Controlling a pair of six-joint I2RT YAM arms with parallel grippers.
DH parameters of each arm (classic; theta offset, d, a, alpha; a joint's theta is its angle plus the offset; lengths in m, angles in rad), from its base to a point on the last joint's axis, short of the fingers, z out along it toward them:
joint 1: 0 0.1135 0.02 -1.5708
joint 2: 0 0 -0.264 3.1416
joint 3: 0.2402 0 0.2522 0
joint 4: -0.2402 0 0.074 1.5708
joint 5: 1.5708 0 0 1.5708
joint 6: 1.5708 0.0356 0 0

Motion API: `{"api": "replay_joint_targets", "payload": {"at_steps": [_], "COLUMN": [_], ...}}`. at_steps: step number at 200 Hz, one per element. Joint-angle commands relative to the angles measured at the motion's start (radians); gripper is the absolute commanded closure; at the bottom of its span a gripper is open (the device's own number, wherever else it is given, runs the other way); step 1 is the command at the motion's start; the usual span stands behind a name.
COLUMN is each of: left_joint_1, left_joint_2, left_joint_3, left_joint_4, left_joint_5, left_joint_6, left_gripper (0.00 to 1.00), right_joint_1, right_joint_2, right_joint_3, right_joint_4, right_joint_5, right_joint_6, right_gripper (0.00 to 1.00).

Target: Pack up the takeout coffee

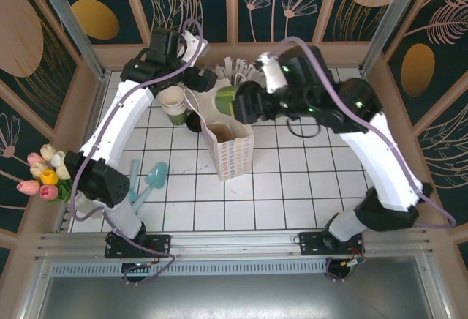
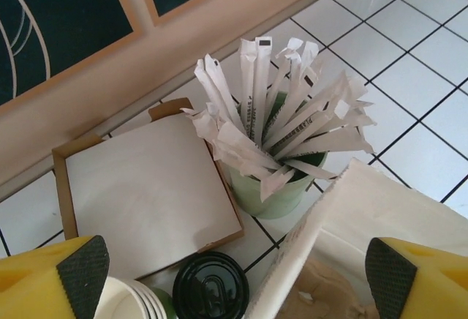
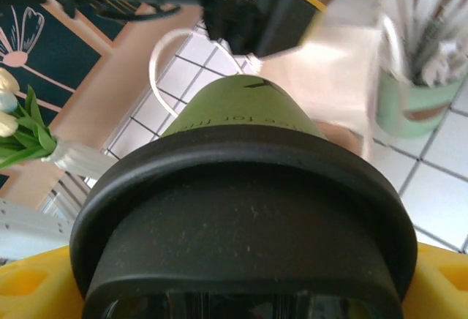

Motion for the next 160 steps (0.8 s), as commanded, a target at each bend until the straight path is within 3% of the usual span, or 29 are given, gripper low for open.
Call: {"api": "replay_joint_targets", "payload": {"at_steps": [1,23,85,126,160], "left_joint_1": [0.003,0.003,0.003,0.003,0.003], "left_joint_2": [0.053,0.071,0.08,0.09,0.095], "left_joint_3": [0.076,0.092,0.068,0.061,0.062], "left_joint_4": [-0.097,-0.098,-0.086,-0.057,-0.07], "left_joint_5": [0.038,0.059,0.068,0.024,0.059], "left_joint_6": [0.07,0.086,0.103,0.091,0.121], "left_gripper": [0.11,0.13,0.17,0.21,0.29], "right_joint_1": [0.06,0.088,0.088,0.085,0.086], "right_joint_2": [0.117,0.215,0.165,0.229,0.288], "right_joint_3": [0.141,0.204,0.076,0.062,0.075], "right_joint_4": [-0.059,-0.138,-0.136,-0.136,-0.138], "right_joint_5": [0.117,0.204,0.281,0.261,0.253], "right_joint_6": [0.014,0.037,0.092,0.088,0.104], "right_gripper": [0.52,0.52,0.51,0.51,0.51]}}
